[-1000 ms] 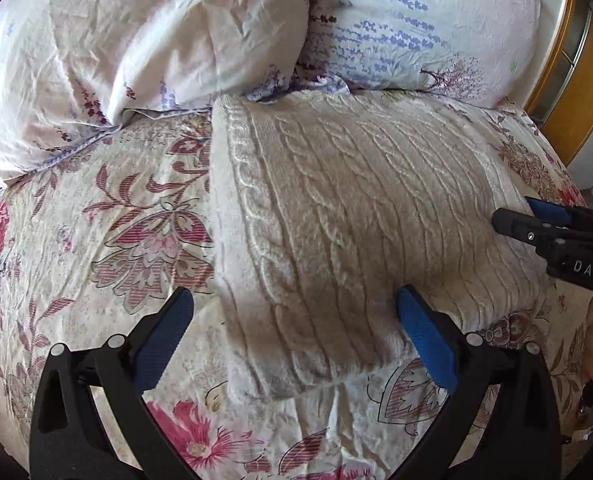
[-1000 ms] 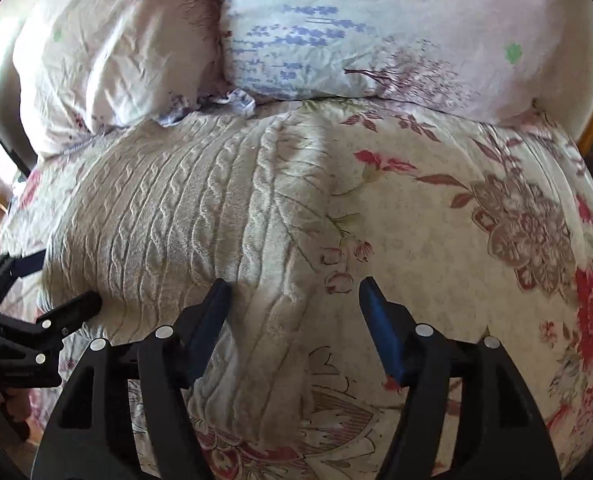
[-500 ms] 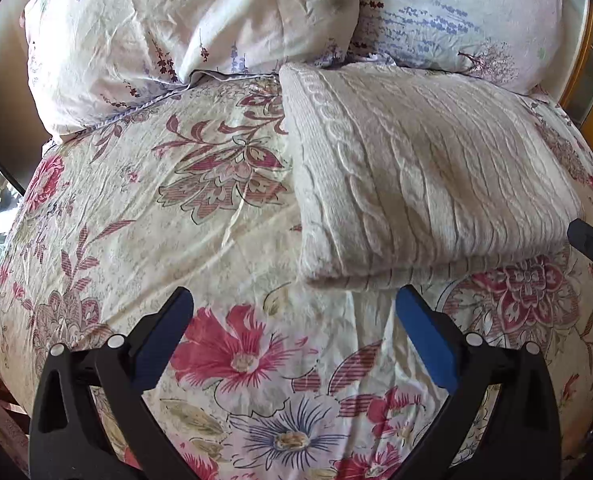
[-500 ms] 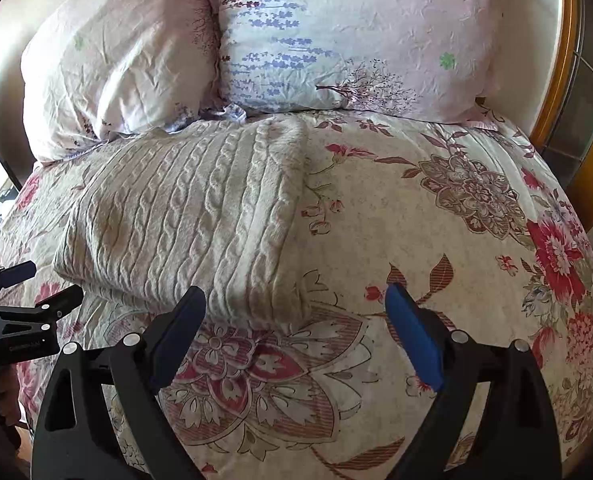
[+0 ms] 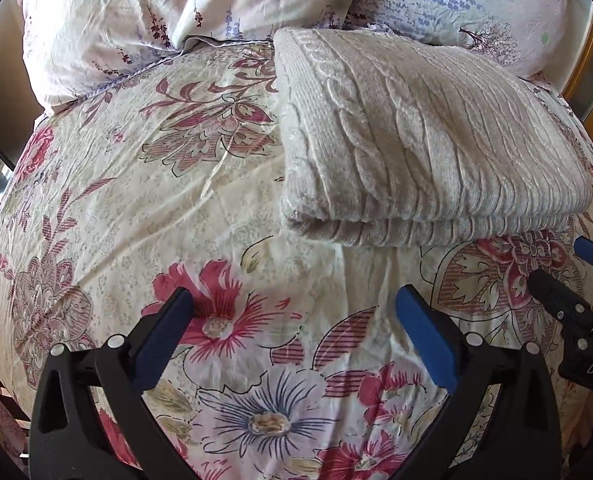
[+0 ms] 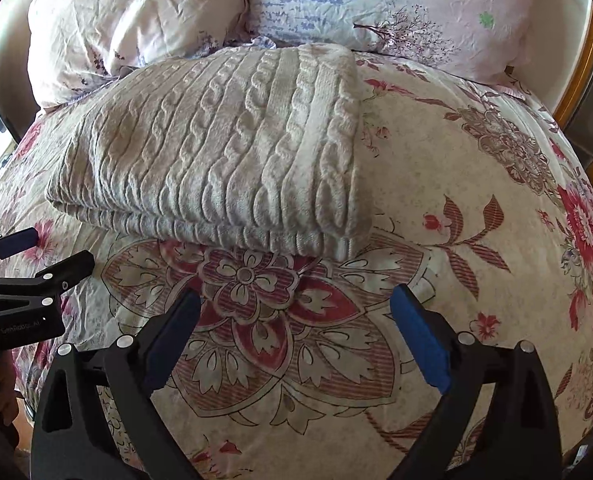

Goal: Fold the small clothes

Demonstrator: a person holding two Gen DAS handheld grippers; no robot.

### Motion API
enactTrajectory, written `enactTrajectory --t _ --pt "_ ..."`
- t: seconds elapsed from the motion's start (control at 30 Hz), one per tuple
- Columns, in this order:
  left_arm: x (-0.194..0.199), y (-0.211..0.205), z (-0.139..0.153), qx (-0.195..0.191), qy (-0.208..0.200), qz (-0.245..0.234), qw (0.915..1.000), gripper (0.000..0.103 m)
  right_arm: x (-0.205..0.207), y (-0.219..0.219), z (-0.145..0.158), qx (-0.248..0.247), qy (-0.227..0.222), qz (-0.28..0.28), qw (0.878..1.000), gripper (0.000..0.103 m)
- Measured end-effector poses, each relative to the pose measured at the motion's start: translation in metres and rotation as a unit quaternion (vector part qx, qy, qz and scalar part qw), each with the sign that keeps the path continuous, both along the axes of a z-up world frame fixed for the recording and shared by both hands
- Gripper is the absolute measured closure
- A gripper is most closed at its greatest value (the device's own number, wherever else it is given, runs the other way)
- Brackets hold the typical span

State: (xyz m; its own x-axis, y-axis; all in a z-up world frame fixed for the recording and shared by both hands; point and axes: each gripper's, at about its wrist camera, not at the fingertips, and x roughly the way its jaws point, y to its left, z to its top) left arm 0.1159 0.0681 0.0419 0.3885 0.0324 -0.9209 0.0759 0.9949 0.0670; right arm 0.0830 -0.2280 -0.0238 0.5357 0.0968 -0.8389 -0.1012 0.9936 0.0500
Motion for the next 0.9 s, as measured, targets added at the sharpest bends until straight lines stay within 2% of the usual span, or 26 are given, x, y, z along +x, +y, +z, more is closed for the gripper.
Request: enactTrajectory --t 0.3,0.5,0.9 --pt "-0.004 0.003 -0.002 -0.014 0.004 0.004 0.9999 0.002 -0.002 0.002 -0.002 0.006 0.012 -0.016 1.000 0.004" --pt "-0.005 0.003 -0.002 -0.016 0.002 0.003 0.9999 0.002 -0.004 0.008 -0.005 -0.008 0.017 -0.031 0.999 0.001" --pt "-0.007 0.004 -0.002 -0.019 -0.007 -0.001 0.9998 0.002 -0.015 0.007 -0.007 -0.003 -0.023 -0.060 0.998 0.001"
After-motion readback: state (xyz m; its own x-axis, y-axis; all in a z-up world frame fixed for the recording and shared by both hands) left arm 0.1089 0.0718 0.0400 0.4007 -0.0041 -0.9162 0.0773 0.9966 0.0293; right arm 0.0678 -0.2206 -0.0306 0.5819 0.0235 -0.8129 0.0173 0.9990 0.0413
